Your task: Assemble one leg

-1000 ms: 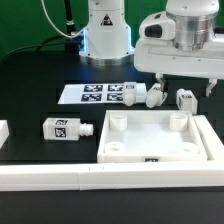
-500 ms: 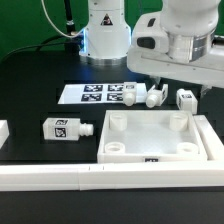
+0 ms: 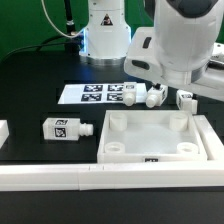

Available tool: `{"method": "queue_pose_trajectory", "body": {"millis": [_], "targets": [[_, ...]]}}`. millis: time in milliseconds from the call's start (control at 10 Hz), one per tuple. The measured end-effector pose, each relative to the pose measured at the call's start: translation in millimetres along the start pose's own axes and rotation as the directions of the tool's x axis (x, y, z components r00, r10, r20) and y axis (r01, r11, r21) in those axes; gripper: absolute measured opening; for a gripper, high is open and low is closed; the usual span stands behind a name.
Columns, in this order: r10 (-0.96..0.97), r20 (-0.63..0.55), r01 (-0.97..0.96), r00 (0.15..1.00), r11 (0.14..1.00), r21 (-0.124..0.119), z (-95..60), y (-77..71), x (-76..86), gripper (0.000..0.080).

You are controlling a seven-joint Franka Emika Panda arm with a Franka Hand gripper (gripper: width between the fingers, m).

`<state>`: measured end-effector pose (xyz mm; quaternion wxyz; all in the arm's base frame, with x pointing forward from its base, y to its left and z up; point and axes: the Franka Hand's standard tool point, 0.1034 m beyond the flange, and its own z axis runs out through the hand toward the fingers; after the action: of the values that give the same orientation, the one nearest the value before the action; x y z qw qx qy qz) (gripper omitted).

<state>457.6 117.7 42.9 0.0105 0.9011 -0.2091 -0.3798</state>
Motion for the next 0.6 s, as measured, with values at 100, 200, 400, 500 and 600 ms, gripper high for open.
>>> {"method": "queue_pose_trajectory", "body": {"millis": [100,200,400,500,600], "targets": [[0.007,0.015,-0.007,1.0,1.0,-0.003,0.8,3.7,3.3,0.0648],[0.006,0.008,-0.006,1.0,1.0,-0.002,-0.1,3.2,4.0,0.0648],[0.067,0.038,-0.068,0.997,0.997,0.041,8.1,-6.1,-2.1,0.0648],[0.097,0.04,-0.1,0.994,0.992,0.073,13.0,-14.1,-4.8,0.0648],[0.116,0.047,-0.118,0.992,0.991,0.059,12.8,-23.0,-11.3,0.0648]]}}
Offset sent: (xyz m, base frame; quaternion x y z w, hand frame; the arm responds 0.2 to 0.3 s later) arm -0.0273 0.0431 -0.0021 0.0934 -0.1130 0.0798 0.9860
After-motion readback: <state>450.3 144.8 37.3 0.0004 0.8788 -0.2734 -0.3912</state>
